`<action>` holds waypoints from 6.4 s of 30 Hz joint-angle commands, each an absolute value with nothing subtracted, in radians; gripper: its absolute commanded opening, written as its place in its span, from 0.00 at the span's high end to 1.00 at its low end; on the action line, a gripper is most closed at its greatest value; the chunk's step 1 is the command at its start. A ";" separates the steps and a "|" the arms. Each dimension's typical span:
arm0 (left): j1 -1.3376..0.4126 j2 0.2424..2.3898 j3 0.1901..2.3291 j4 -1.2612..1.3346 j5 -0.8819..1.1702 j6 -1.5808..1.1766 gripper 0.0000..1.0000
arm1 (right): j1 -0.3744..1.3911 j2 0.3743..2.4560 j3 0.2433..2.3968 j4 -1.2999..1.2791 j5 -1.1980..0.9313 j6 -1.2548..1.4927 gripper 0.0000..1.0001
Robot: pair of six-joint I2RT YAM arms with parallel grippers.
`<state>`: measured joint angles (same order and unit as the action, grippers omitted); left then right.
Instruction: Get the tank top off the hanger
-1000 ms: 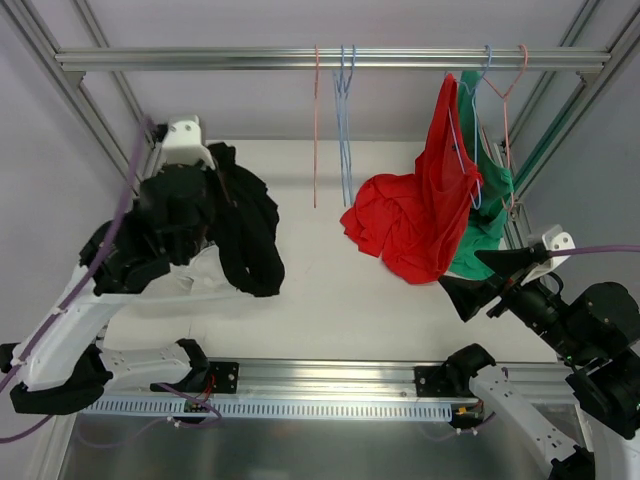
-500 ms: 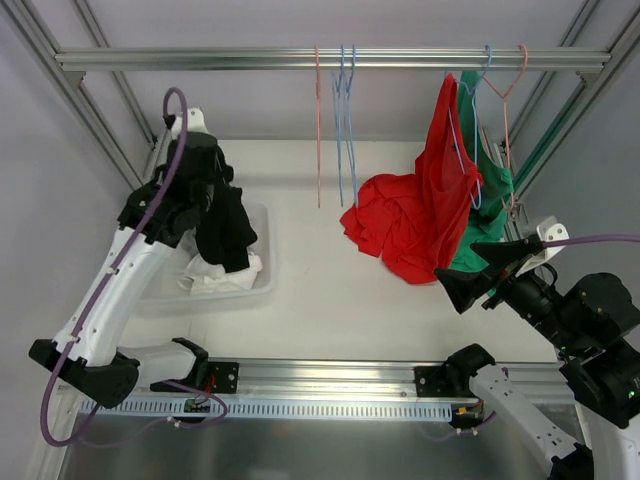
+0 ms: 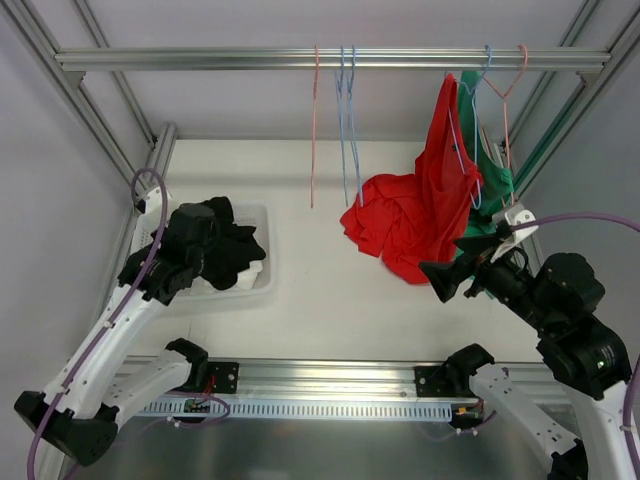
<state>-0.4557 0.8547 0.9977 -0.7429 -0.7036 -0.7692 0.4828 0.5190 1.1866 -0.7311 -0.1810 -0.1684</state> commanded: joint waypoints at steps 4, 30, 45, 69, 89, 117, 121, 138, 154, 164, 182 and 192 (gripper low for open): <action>-0.295 1.150 1.043 -0.683 -0.691 -0.850 1.00 | 0.480 0.603 1.175 -0.627 -0.212 -0.140 0.00; -0.179 0.769 0.995 -0.624 -0.508 -0.704 0.01 | 0.407 1.052 1.805 -0.949 0.296 -0.282 0.01; -0.181 0.632 0.991 -0.623 0.334 -0.364 0.01 | 0.078 1.574 2.183 -0.968 -0.026 -0.327 0.48; -0.195 0.641 0.989 -0.623 0.495 -0.298 0.01 | 0.141 1.465 2.125 -0.752 -0.150 -0.164 1.00; -0.858 1.030 1.381 -0.299 0.274 -0.269 0.01 | 0.140 0.787 1.520 -0.794 -0.365 -0.141 1.00; -1.019 1.712 1.994 -0.160 0.238 -0.098 0.31 | 0.153 0.574 1.738 -1.097 -0.457 -0.081 1.00; -1.020 1.721 1.979 -0.123 0.262 -0.110 0.37 | 0.153 0.572 1.729 -1.097 -0.465 -0.077 1.00; -1.020 1.459 1.675 -0.034 -0.555 -0.262 1.00 | 0.155 0.448 1.540 -1.107 -0.635 -0.126 1.00; -1.020 1.315 1.415 0.152 0.192 -0.239 1.00 | 0.195 0.187 1.328 -0.530 -0.353 -0.040 1.00; -1.187 1.354 0.921 0.456 0.760 -0.322 1.00 | 0.193 0.435 0.865 1.086 -0.273 0.165 1.00; -1.264 0.974 0.855 -0.070 0.035 -0.244 0.01 | 0.192 0.438 1.173 -0.679 -0.353 -0.069 1.00; -1.264 0.876 0.781 -0.107 0.017 -0.259 0.01 | 0.291 0.915 1.486 -0.512 -0.301 0.046 1.00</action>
